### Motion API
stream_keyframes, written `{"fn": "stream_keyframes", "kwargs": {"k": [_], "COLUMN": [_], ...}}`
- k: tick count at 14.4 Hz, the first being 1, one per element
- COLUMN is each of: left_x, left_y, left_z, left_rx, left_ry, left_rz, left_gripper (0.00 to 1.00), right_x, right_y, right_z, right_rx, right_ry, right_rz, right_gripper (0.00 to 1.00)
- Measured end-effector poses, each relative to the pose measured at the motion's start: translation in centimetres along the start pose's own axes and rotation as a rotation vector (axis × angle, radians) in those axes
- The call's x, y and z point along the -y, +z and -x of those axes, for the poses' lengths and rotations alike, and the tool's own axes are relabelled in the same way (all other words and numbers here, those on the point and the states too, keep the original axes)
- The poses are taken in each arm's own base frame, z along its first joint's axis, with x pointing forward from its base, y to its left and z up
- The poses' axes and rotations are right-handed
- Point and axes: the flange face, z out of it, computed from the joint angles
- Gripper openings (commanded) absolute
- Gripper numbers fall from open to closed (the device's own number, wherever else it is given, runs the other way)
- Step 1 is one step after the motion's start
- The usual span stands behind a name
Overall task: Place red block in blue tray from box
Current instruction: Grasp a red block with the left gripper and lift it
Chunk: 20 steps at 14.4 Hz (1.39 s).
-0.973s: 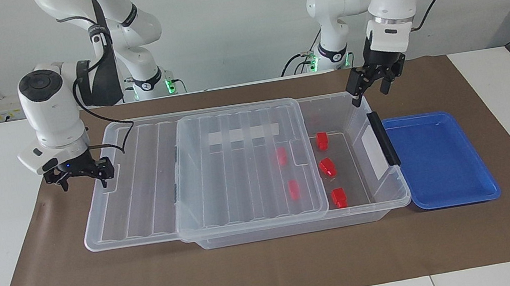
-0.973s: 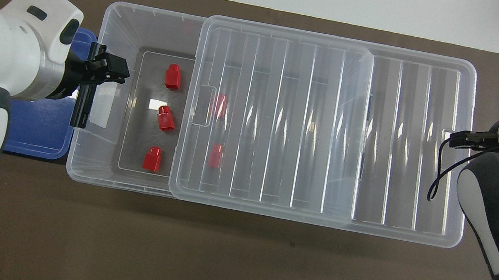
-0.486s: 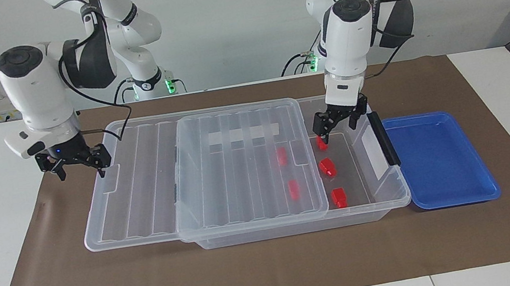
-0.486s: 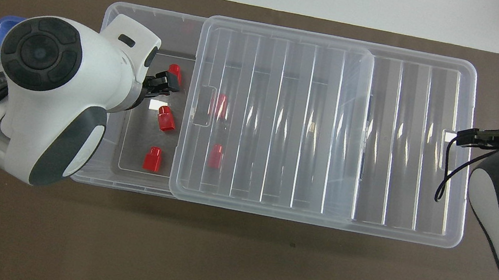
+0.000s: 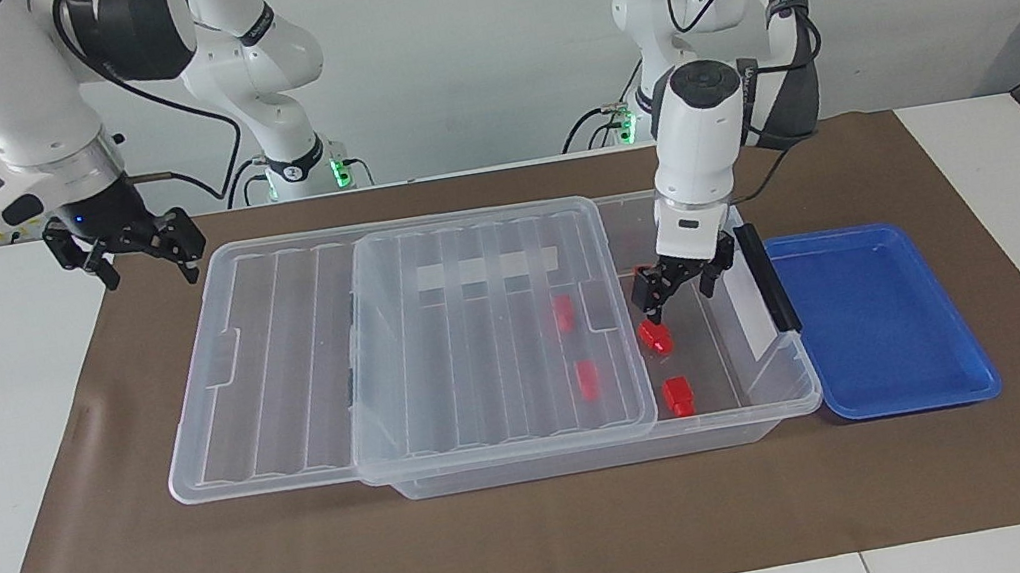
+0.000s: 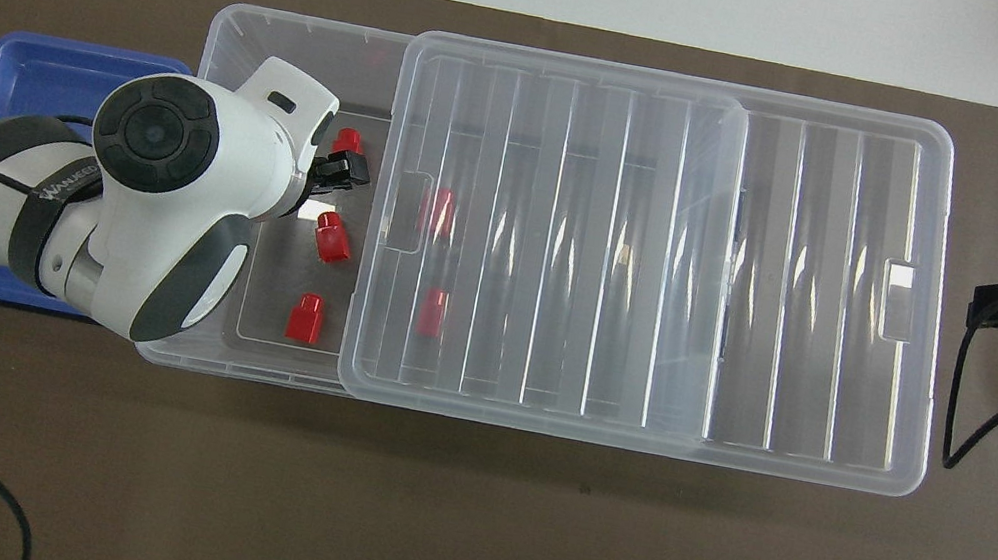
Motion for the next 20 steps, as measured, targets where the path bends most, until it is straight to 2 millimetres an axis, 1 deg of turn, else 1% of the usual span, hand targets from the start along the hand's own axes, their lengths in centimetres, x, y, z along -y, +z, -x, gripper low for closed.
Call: {"fn": "stream_keyframes", "kwargs": {"k": [1,2,4,7,10,11,13,14,15,18,19,20], "left_x": [0.0,0.0,0.2,0.4,0.4,0.5,0.4,0.5,0.5,0.5,0.5,0.5], "left_y": [1.2,2.5,4.6,6.4,8.9,9.4,9.8,9.9,10.1,10.3,10.3,10.3], "left_z": [0.2,0.5,1.4,2.2,3.5,3.9,4.2,4.3,4.5,4.8,4.8,4.8], "left_rx": [0.004,0.009,0.022,0.026,0.041,0.045,0.036,0.036,0.037,0.040,0.040,0.040], "left_ry": [0.002,0.005,0.011,0.046,0.074,0.076,0.060,0.056,0.054,0.053,0.053,0.053], "left_rz": [0.002,0.005,0.005,-0.026,-0.039,-0.039,-0.026,-0.024,-0.023,-0.025,-0.025,-0.025], "left_gripper": [1.00,1.00,1.00,1.00,1.00,1.00,1.00,0.93,0.69,0.20,0.07,0.00], "right_x": [-0.1,-0.1,0.0,-0.1,0.2,0.3,0.3,0.4,0.4,0.4,0.4,0.4], "right_y": [-0.6,-0.8,-0.5,-0.4,-1.1,-1.3,-1.5,-1.6,-1.6,-1.7,-1.7,-1.7], "right_z": [0.2,0.2,0.2,0.5,0.9,1.0,1.1,1.1,1.1,1.3,1.4,1.4], "right_rx": [0.005,0.007,0.015,0.036,0.063,0.065,0.070,0.071,0.070,0.079,0.079,0.078], "right_ry": [0.001,0.002,0.002,0.003,0.005,0.006,0.005,0.004,0.003,0.003,0.003,0.003], "right_rz": [-0.002,-0.002,-0.002,0.000,-0.044,-0.048,-0.050,-0.051,-0.052,-0.055,-0.055,-0.055], "right_gripper": [1.00,1.00,1.00,1.00,1.00,1.00,1.00,1.00,1.00,1.00,1.00,1.00]}}
